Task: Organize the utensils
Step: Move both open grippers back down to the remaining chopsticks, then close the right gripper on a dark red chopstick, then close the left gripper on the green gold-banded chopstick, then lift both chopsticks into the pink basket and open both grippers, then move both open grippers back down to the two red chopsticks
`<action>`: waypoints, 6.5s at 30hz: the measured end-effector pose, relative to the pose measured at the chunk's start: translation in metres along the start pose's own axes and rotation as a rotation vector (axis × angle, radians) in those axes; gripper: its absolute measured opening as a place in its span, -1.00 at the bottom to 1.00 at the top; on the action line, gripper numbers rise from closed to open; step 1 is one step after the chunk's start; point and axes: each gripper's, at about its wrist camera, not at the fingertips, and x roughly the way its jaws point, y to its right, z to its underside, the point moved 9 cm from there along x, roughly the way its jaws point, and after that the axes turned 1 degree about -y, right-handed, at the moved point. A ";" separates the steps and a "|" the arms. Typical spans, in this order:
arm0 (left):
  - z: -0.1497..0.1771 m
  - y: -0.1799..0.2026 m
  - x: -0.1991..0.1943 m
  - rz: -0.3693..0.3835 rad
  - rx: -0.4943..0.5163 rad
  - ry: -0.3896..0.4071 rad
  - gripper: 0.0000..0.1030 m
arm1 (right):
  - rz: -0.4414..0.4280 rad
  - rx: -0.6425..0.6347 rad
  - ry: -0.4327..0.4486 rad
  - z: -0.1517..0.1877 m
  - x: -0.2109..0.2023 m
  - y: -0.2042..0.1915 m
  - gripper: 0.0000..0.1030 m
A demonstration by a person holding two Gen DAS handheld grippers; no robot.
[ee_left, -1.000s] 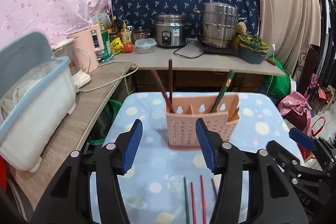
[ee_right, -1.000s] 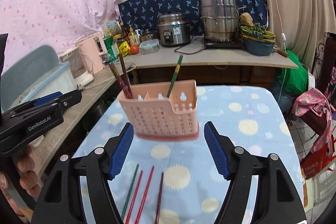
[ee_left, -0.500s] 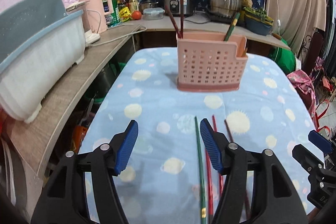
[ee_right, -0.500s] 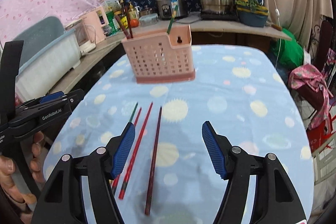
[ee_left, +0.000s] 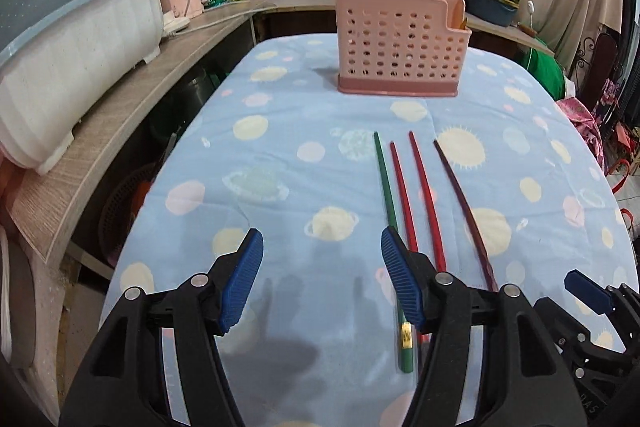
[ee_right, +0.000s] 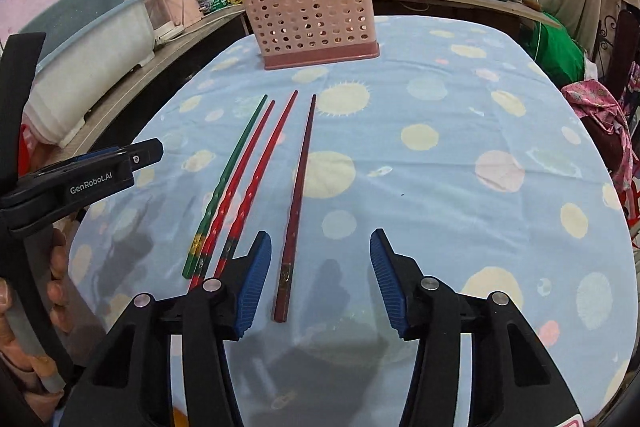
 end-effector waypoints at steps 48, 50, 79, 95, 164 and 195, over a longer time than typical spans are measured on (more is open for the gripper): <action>0.073 0.031 0.021 0.110 0.029 -0.128 0.02 | 0.018 -0.013 -0.034 0.032 0.020 -0.011 -0.87; 0.072 0.031 0.021 0.107 0.029 -0.124 0.02 | 0.018 -0.014 -0.034 0.032 0.020 -0.011 -0.87; 0.042 0.009 -0.006 0.173 -0.040 -0.117 -0.86 | -0.016 0.043 0.061 -0.005 -0.022 -0.008 -0.87; -0.054 0.002 -0.054 0.214 -0.064 0.015 -0.86 | -0.046 0.076 0.274 -0.114 -0.081 0.010 -0.87; -0.325 0.014 -0.001 0.187 -0.103 0.327 -0.86 | -0.106 0.127 0.399 -0.367 0.015 0.022 -0.86; -0.250 0.016 -0.056 0.058 -0.012 0.307 0.03 | -0.067 -0.012 0.386 -0.280 -0.055 -0.014 -0.16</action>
